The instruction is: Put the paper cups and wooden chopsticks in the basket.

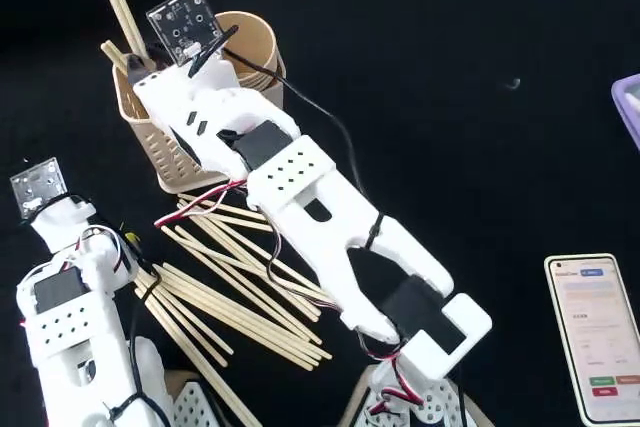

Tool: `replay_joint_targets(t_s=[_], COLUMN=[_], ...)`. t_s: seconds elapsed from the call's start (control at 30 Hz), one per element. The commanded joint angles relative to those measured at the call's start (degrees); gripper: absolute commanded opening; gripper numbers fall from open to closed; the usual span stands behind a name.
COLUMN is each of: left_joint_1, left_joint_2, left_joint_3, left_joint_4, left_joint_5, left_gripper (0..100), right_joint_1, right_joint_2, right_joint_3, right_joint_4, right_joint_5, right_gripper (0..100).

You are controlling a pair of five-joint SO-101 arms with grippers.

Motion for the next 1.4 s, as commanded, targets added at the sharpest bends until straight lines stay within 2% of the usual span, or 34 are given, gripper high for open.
replay_joint_targets(t_s=[0.0,0.13,0.3,0.57,0.9,1.03,1.2,1.37], left_joint_1=[-0.7,-0.7,-0.7,-0.5,-0.6,-0.6,-0.4,-0.5], left_joint_2=[-0.6,-0.6,-0.6,-0.6,-0.6,-0.6,-0.6,-0.6], left_joint_3=[-0.7,-0.7,-0.7,-0.7,-0.7,-0.7,-0.7,-0.7], left_joint_4=[-1.0,-1.0,-1.0,-1.0,-1.0,-1.0,-1.0,-1.0], left_joint_5=[0.6,0.6,0.6,0.6,0.6,0.6,0.6,0.6], left_gripper=[22,22,22,22,22,22,22,22], right_joint_1=[-0.3,-0.1,-0.3,-1.5,-1.5,-1.5,-1.5,-1.2], right_joint_2=[-1.1,-5.1,-16.3,-34.2,-49.4,-53.0,-53.1,-51.8], right_joint_3=[-4.4,-7.6,-9.8,-2.1,22.1,36.4,52.3,61.8], right_joint_4=[5.5,11.7,24.4,40.0,40.6,40.1,33.1,24.4], right_joint_5=[-0.3,-0.3,-0.3,-0.3,-0.2,0.1,10.1,11.3], right_gripper=[19.8,19.8,19.8,19.8,19.8,19.8,19.8,20.1])
